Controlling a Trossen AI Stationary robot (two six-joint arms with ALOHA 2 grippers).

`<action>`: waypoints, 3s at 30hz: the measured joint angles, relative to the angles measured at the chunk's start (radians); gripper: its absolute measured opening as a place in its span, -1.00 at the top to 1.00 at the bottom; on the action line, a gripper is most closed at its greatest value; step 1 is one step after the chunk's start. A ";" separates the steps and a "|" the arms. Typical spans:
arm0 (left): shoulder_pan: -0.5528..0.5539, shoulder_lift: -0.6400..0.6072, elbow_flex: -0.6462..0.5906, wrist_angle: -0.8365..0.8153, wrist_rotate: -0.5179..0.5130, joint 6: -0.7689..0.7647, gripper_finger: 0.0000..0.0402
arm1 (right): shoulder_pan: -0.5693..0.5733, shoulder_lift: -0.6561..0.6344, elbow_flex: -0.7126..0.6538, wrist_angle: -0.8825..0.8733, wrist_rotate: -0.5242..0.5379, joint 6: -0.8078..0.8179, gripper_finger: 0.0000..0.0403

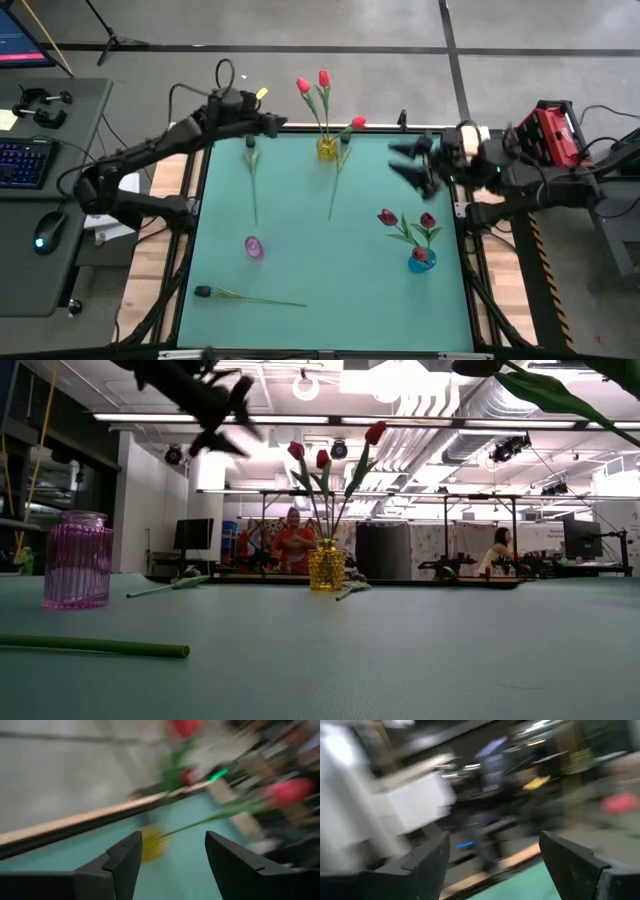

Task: Sort flowers into vase by color
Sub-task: Put the top left black tulip into the violet vase

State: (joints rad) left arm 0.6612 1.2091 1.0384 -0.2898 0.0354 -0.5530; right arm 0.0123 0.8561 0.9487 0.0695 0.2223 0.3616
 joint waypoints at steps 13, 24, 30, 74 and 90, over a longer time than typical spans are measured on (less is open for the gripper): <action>0.119 0.198 -0.048 -0.504 -0.222 0.078 -0.02 | -0.188 0.264 0.518 -0.535 0.590 0.042 -0.45; 0.109 0.316 -0.206 -0.361 -0.183 -0.116 -0.02 | -0.196 0.289 0.546 -0.802 0.588 0.242 -0.45; 0.108 0.322 -0.244 -0.273 -0.194 -0.208 -0.02 | -0.196 0.289 0.546 -0.854 0.584 0.244 -0.45; -0.294 -0.346 -0.243 0.110 -0.308 -0.082 1.00 | -0.195 0.282 0.513 -1.190 0.578 0.160 -0.45; -0.991 -0.434 -0.242 0.254 -0.647 0.154 1.00 | -0.020 0.236 0.384 -0.914 0.311 0.392 -0.45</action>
State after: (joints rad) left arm -0.3303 0.7748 0.7963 -0.0358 -0.6116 -0.3992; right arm -0.0081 1.0923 1.3327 -0.8446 0.5337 0.7532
